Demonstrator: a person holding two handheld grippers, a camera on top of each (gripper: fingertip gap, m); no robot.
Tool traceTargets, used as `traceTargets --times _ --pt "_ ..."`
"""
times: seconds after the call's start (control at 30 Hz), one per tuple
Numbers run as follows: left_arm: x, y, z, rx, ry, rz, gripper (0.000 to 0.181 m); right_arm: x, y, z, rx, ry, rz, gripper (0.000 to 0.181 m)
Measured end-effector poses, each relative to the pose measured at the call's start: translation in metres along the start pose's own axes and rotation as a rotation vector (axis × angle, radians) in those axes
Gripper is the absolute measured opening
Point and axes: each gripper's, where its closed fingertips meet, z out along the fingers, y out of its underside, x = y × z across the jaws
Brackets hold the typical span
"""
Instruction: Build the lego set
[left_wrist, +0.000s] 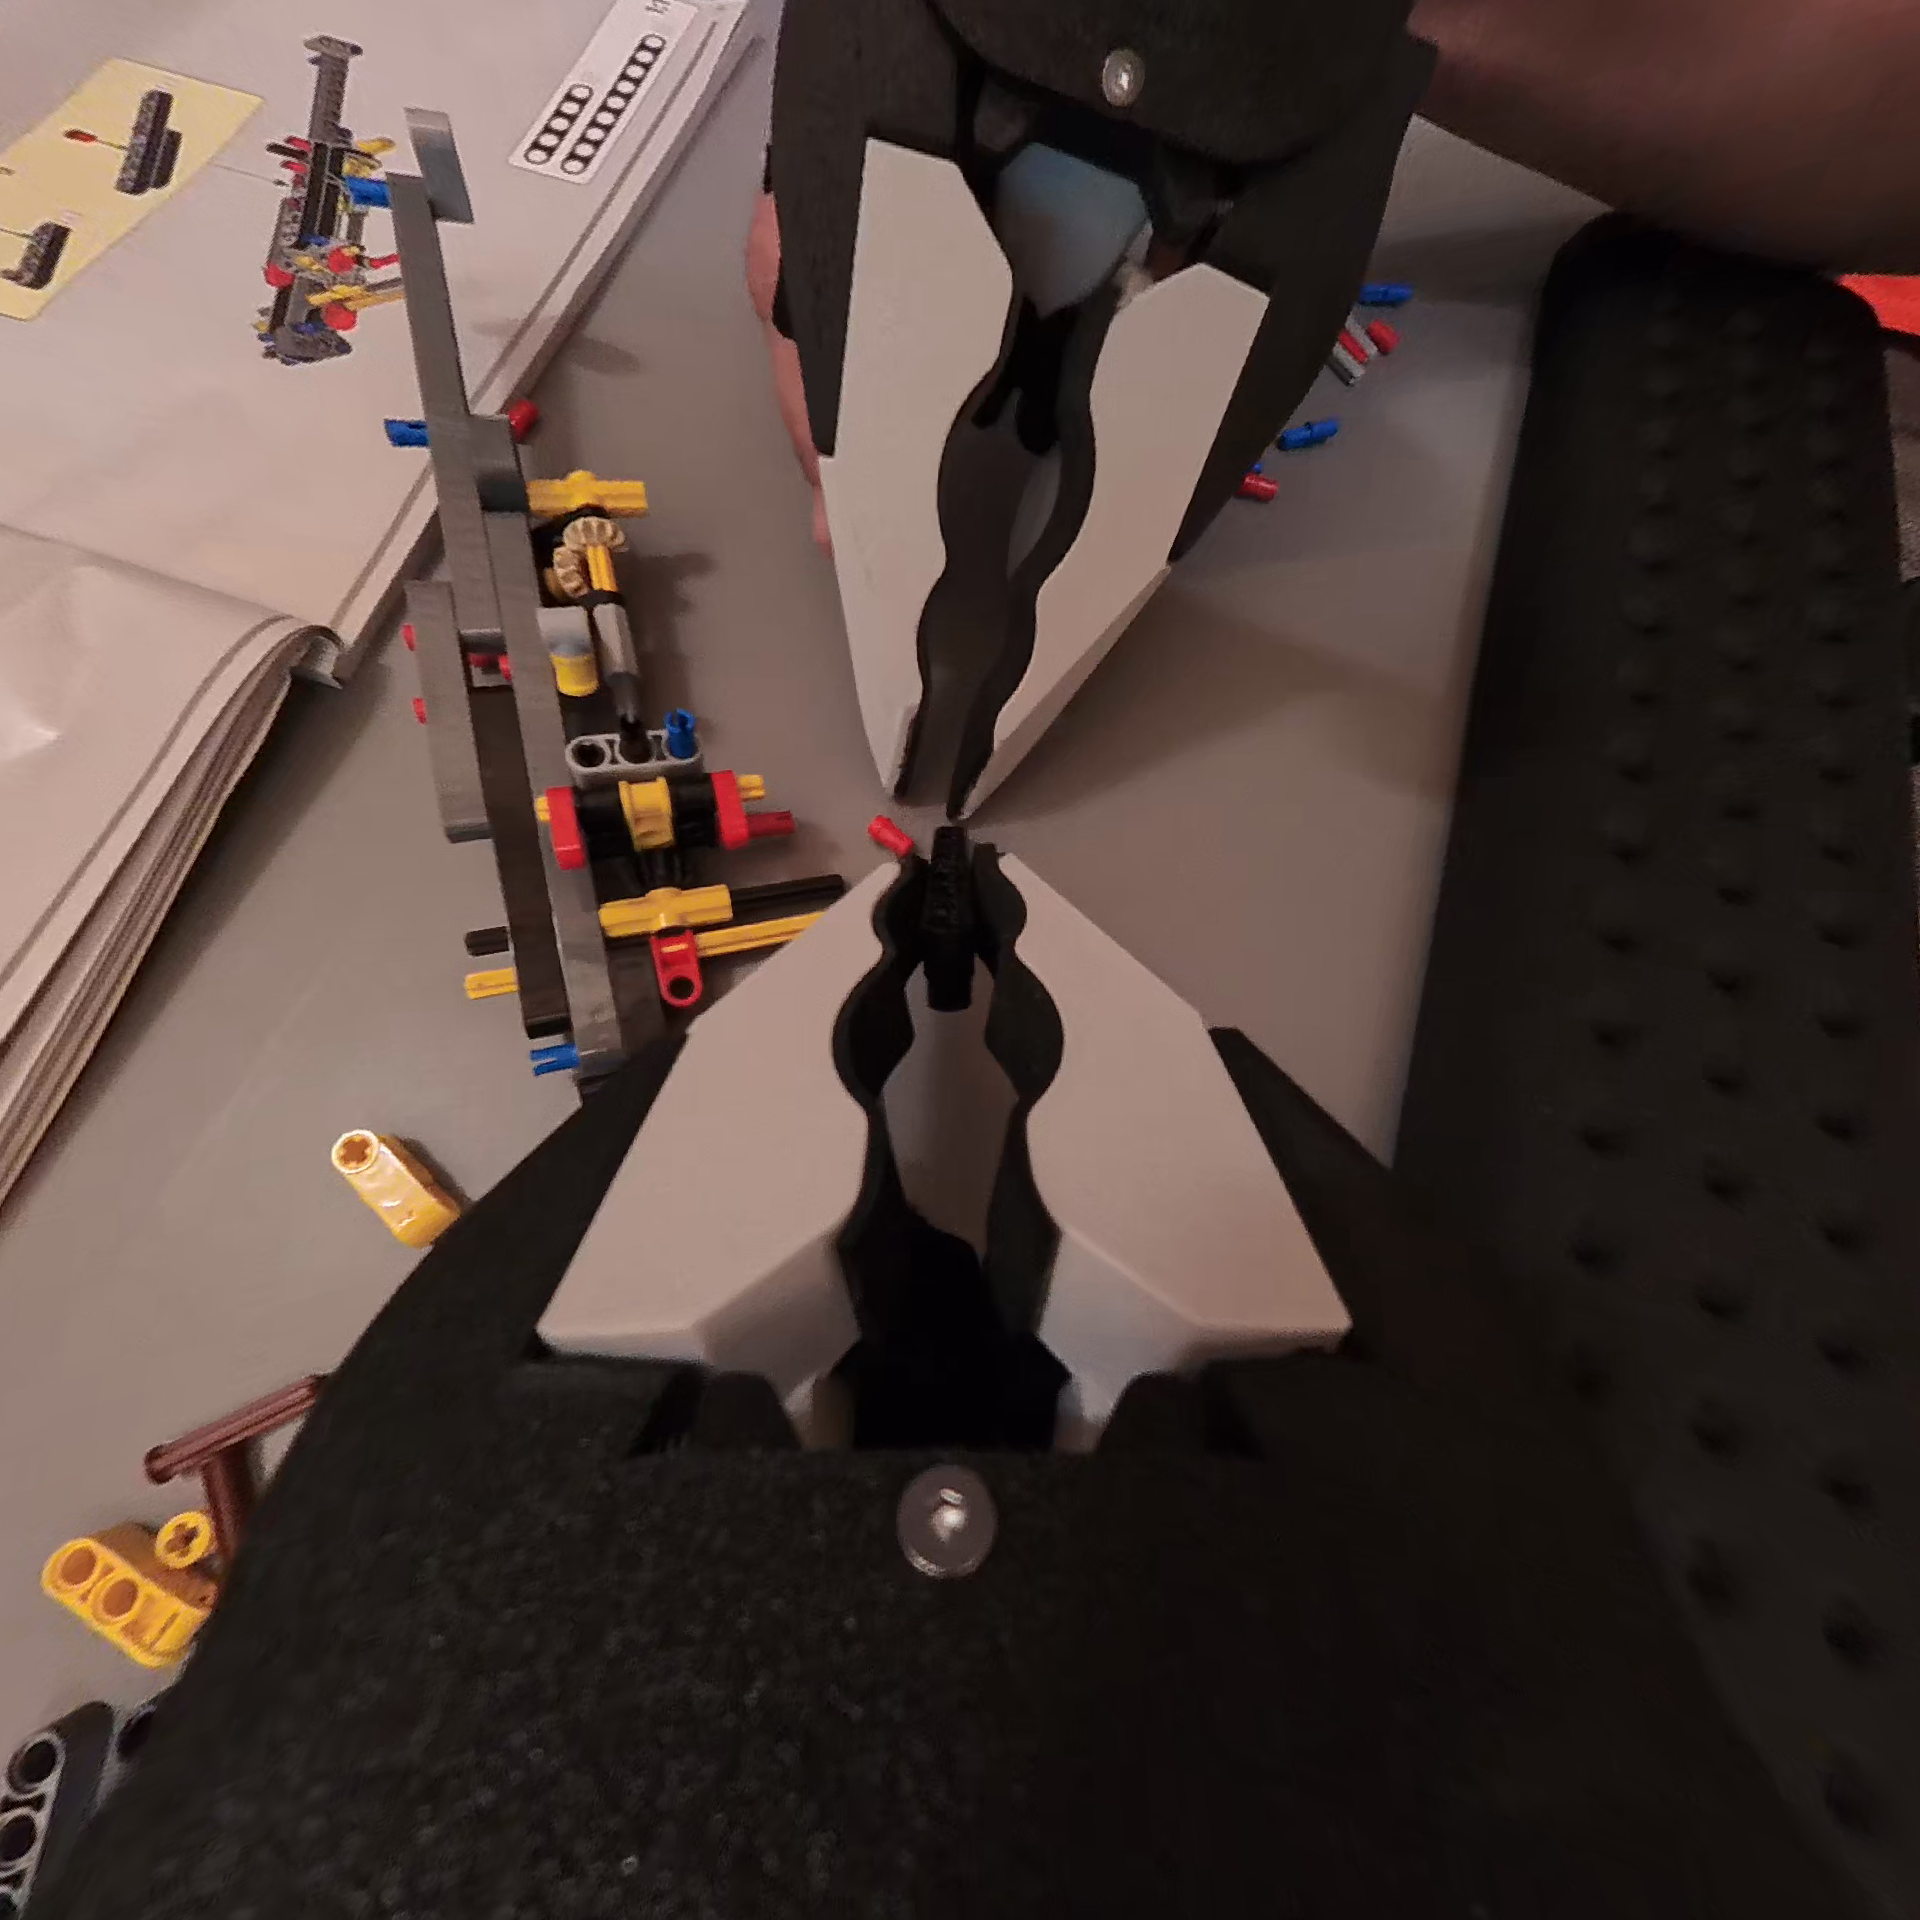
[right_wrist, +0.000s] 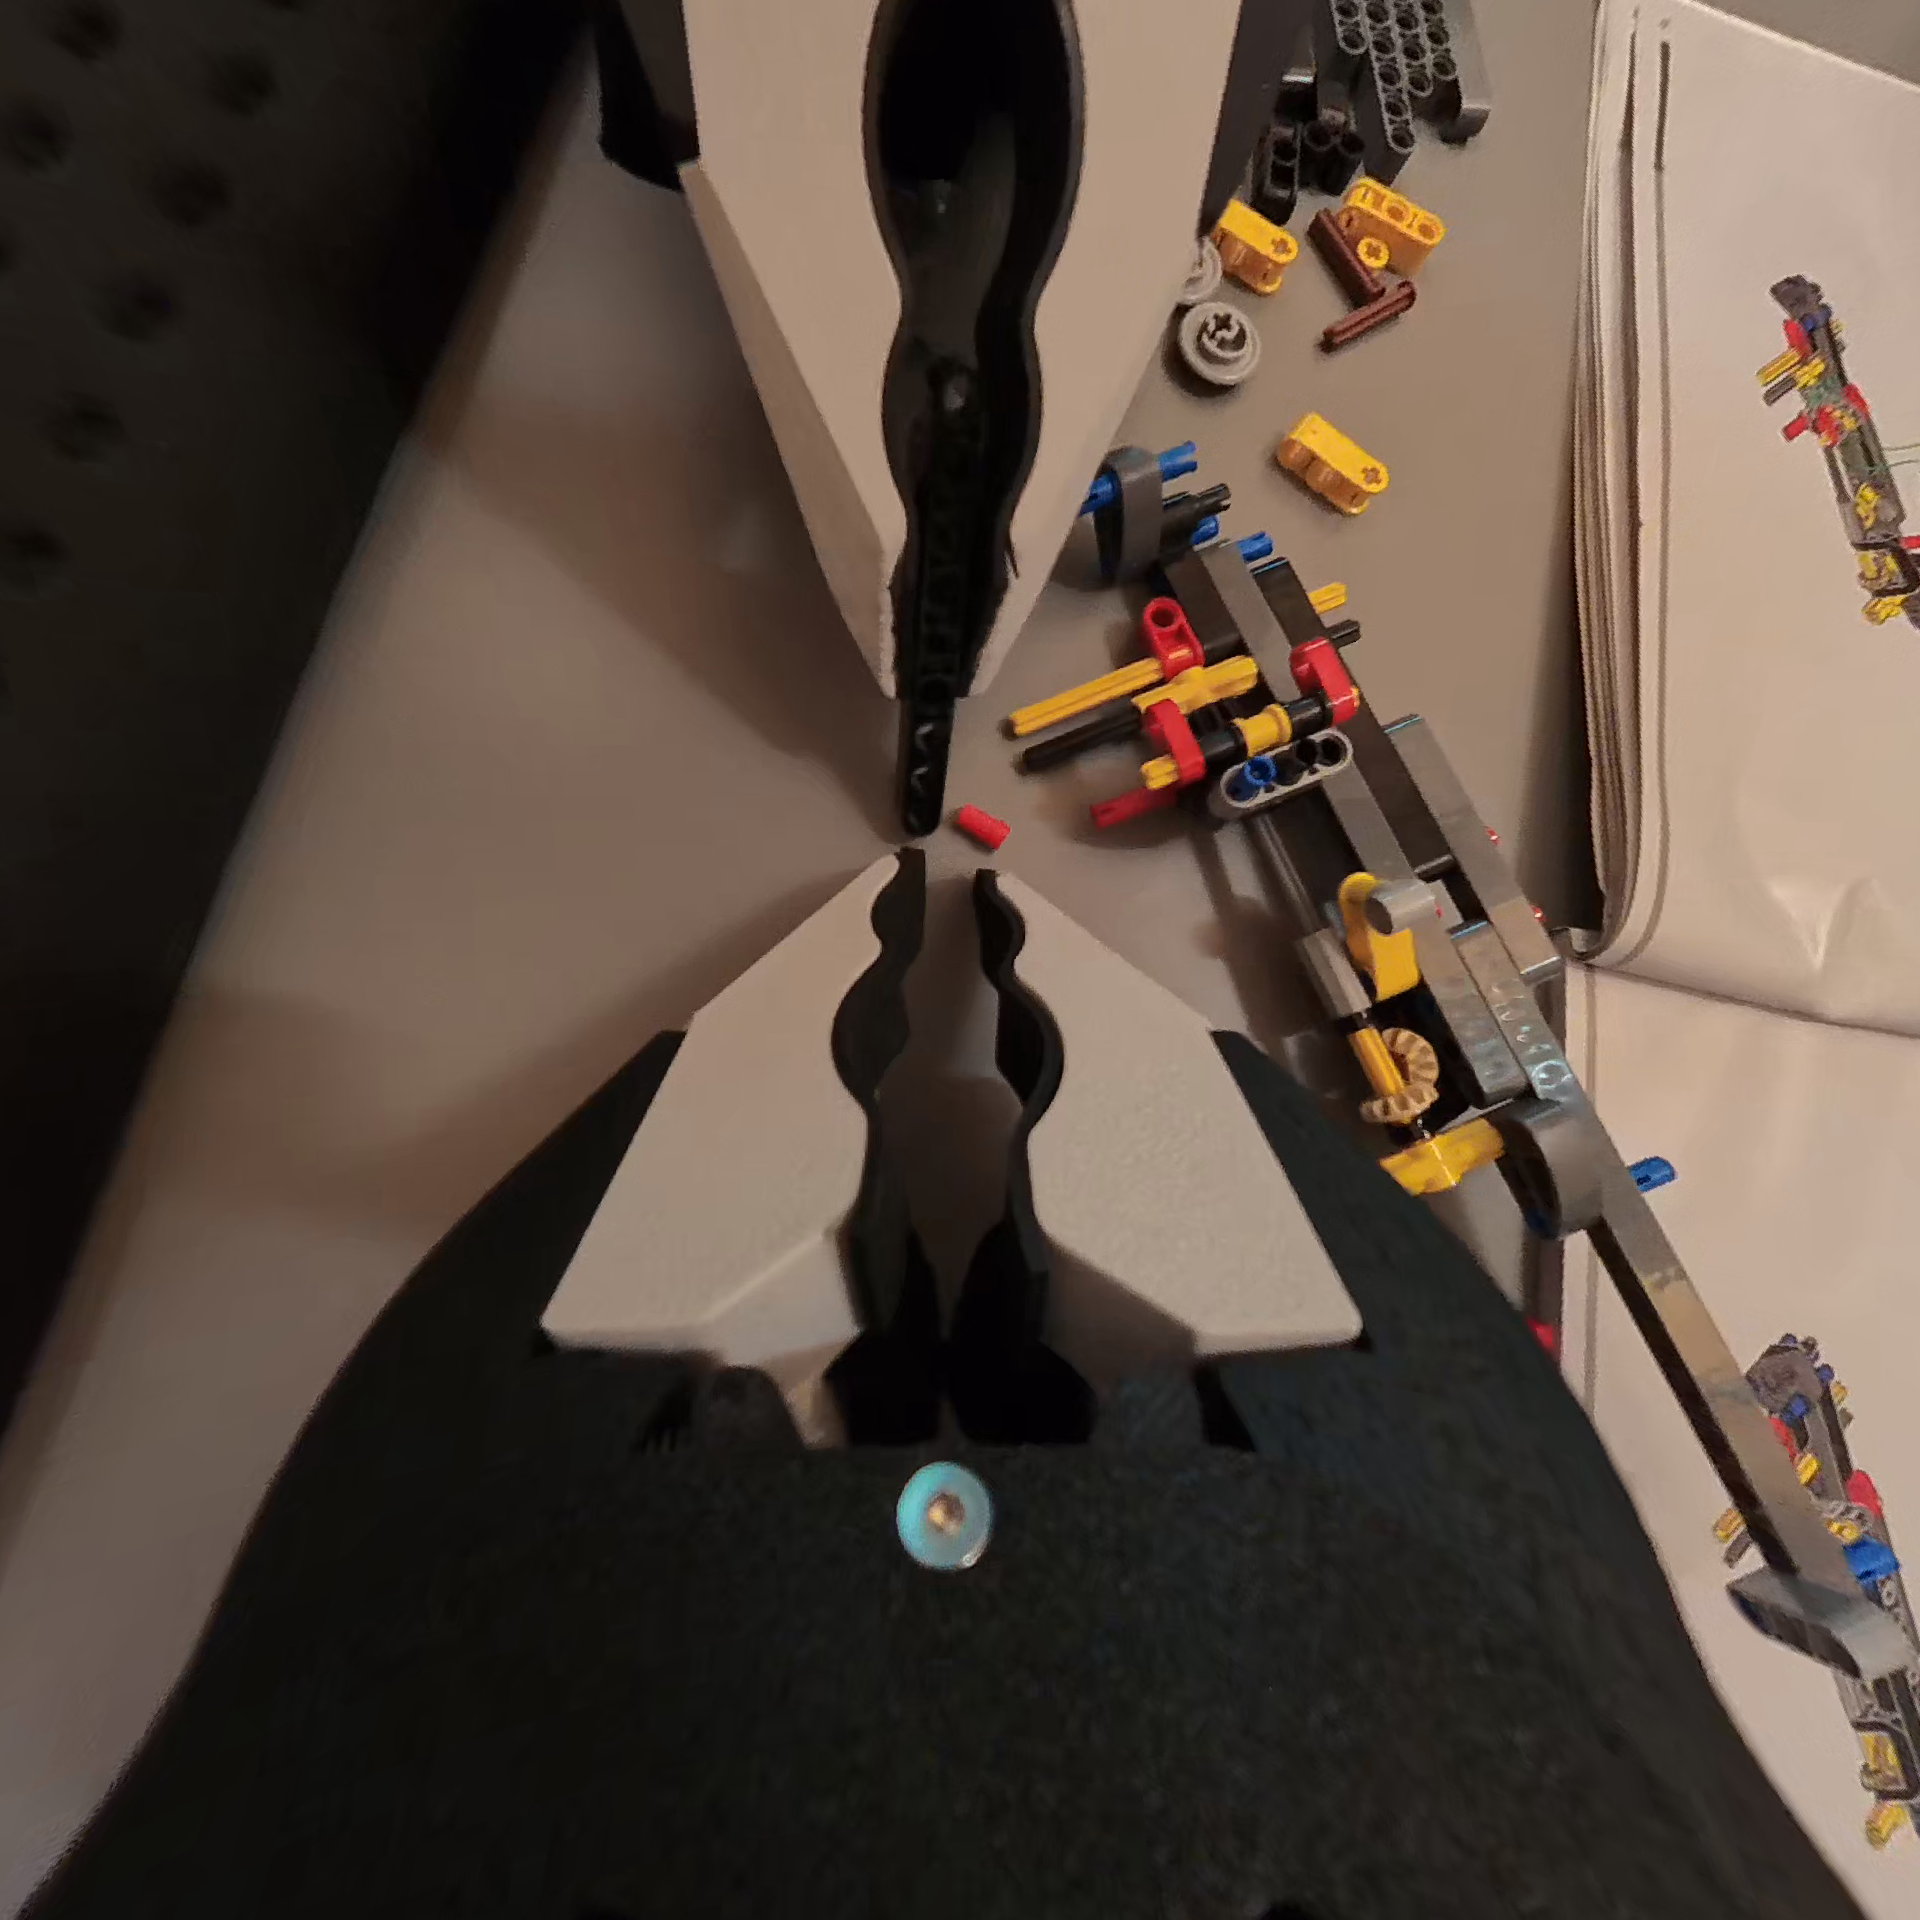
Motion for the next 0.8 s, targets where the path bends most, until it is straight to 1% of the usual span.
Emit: traceTargets --times 0.17,0.27,0.33,0.47,0.8 --pt "0.003 0.005 -0.009 -0.020 0.011 0.071 0.006 0.010 -0.006 -0.006 0.069 -0.002 0.016 0.010" --pt "-0.005 0.011 -0.018 -0.044 -0.027 0.093 0.006 0.016 -0.008 -0.002 0.092 -0.068 0.060 0.013" --pt "-0.012 0.011 -0.023 -0.032 -0.055 0.072 0.006 0.015 -0.007 0.005 0.067 -0.104 0.067 0.015" --pt "-0.026 0.015 -0.024 -0.043 -0.100 0.019 0.006 0.016 -0.012 0.014 0.075 -0.070 0.014 0.013" --pt "-0.029 0.015 -0.023 -0.045 -0.109 0.016 0.006 0.009 -0.020 0.019 0.090 -0.092 0.014 0.011"
